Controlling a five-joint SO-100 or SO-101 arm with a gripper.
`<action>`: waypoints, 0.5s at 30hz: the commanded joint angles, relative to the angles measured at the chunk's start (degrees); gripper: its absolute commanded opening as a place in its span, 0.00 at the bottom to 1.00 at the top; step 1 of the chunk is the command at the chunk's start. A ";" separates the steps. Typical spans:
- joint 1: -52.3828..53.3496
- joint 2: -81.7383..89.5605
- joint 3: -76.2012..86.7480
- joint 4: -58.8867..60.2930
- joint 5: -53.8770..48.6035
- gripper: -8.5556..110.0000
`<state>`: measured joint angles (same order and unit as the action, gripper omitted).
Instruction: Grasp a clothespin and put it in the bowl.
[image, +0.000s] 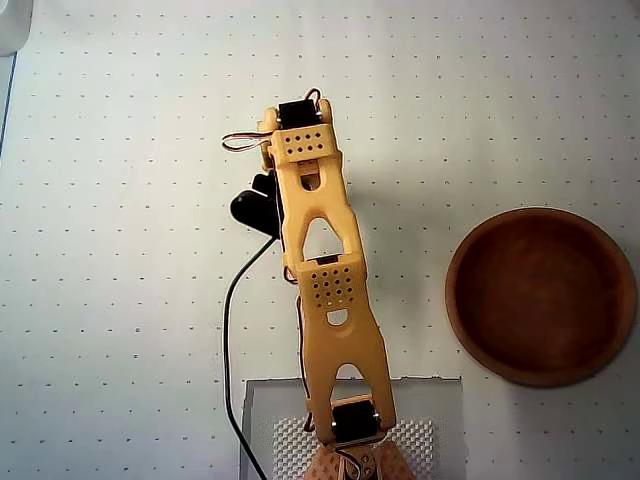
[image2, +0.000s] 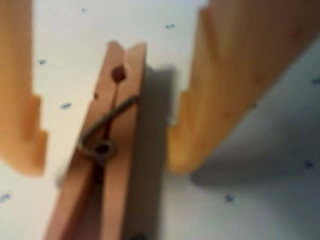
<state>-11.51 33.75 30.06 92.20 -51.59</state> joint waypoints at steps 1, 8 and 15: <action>0.00 0.70 -2.64 0.53 -0.35 0.20; 0.00 -0.35 -2.72 0.53 -0.35 0.20; 0.00 -0.53 -2.72 0.53 -0.35 0.20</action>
<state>-11.43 32.26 29.44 92.29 -52.03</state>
